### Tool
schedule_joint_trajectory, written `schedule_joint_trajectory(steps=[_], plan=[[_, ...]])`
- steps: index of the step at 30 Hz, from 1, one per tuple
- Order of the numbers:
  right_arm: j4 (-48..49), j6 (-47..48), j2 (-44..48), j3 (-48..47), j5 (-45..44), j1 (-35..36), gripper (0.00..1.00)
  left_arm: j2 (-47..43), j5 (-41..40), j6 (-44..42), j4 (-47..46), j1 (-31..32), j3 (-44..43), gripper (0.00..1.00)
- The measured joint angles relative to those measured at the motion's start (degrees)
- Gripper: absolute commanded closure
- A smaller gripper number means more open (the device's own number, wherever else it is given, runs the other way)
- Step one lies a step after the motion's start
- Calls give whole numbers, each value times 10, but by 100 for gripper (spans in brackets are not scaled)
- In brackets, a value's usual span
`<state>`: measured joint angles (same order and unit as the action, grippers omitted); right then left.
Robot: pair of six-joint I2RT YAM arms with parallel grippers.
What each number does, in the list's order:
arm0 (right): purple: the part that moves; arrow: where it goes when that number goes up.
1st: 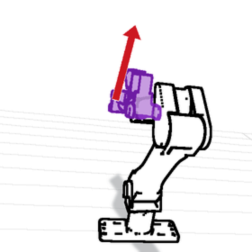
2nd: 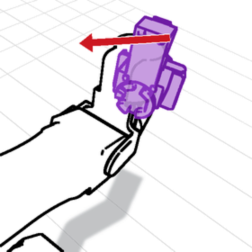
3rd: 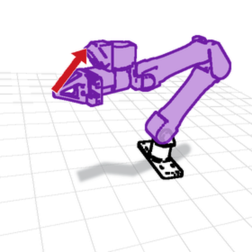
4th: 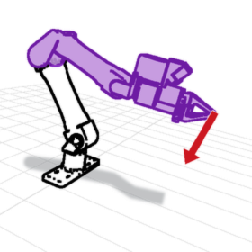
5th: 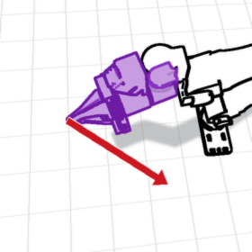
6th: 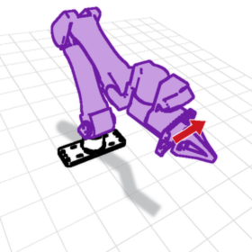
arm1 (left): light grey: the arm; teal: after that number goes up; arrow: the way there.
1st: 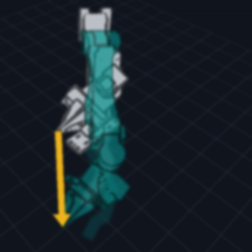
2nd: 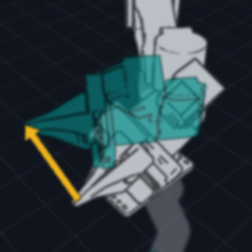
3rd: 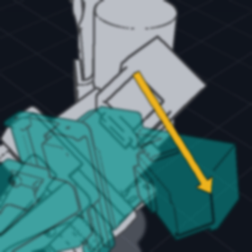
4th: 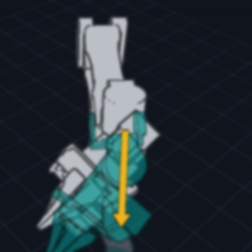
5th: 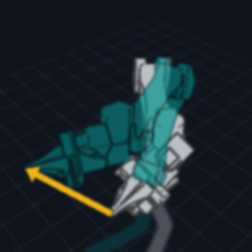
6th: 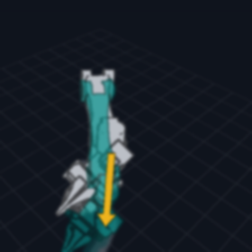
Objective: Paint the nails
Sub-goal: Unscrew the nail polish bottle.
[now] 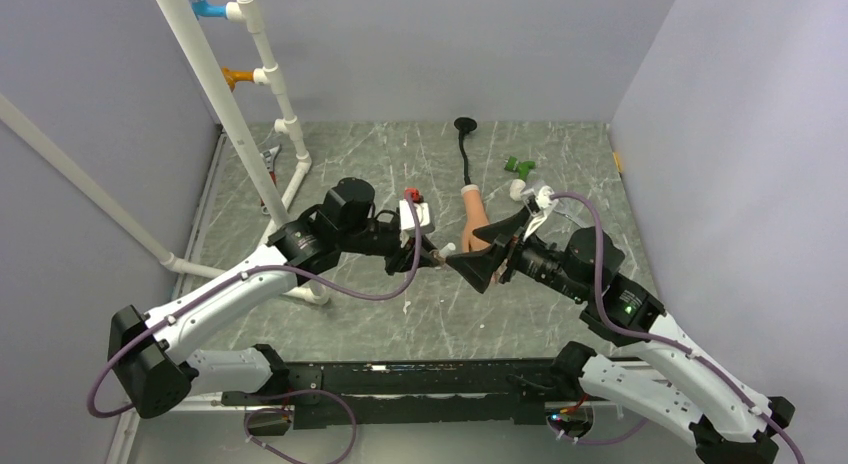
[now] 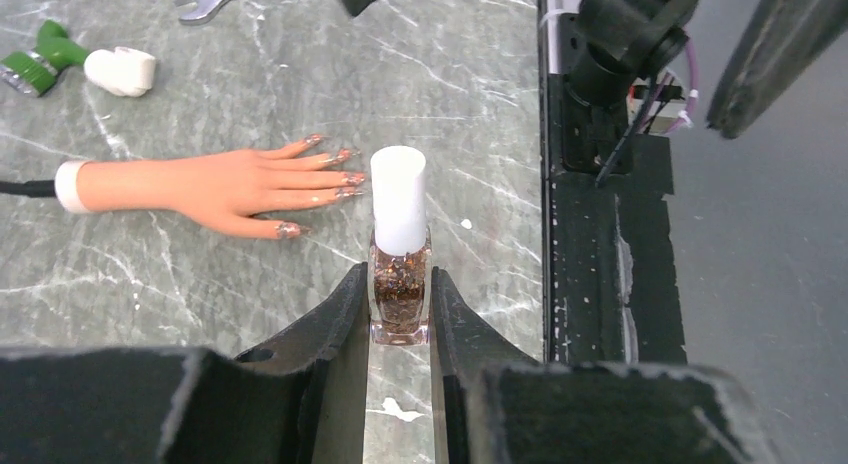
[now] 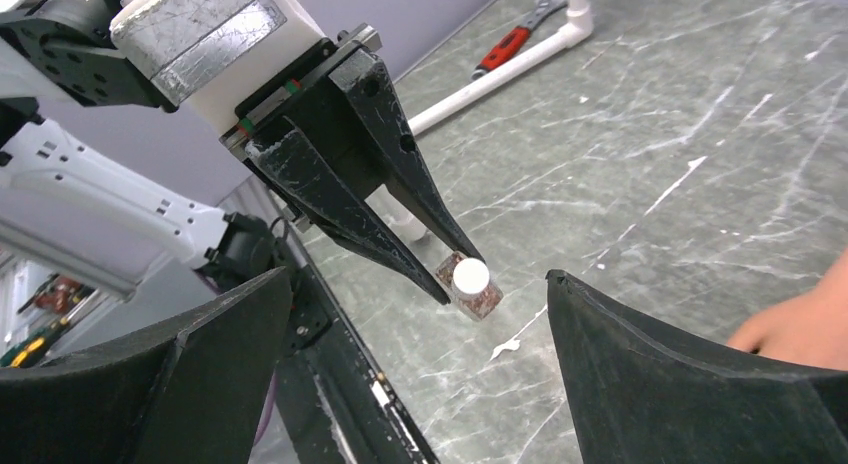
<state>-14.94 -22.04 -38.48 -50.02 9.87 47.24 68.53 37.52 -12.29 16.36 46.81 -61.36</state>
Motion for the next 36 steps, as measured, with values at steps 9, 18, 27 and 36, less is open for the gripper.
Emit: schedule_joint_trajectory(steps=[9,18,27,36], plan=[[12,9,4,12,-80,0,12,7,-45,43,-40,0,1,100],[96,20,-27,40,-75,0,31,-12,-35,89,-83,0,8,100],[165,20,-43,60,-54,0,38,-31,-21,107,-109,0,14,100],[199,20,-58,75,-7,0,76,-31,-13,114,-115,0,14,100]])
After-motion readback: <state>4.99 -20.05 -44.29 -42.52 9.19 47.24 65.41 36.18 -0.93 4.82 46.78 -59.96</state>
